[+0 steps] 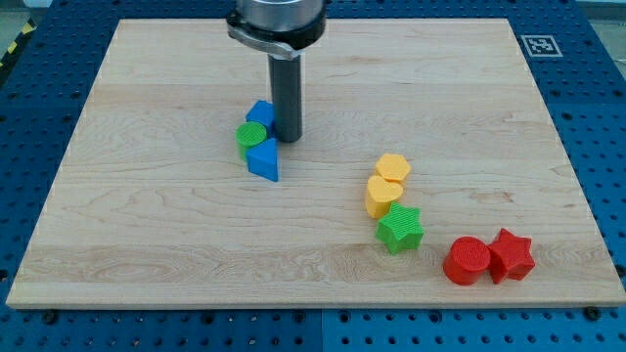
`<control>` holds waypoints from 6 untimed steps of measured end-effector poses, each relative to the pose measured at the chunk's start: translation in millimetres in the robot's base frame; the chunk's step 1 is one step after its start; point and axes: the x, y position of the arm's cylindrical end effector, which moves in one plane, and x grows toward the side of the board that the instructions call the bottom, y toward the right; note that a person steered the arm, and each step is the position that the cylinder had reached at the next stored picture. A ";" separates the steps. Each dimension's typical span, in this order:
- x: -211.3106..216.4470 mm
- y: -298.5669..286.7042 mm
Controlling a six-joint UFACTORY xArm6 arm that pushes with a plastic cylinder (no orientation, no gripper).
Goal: Place the blue triangle bottom of the green circle
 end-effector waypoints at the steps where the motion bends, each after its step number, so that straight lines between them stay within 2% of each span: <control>1: 0.1 -8.1; 3: 41.3 21.8; 5: 58.1 -30.5; 6: 84.8 -21.6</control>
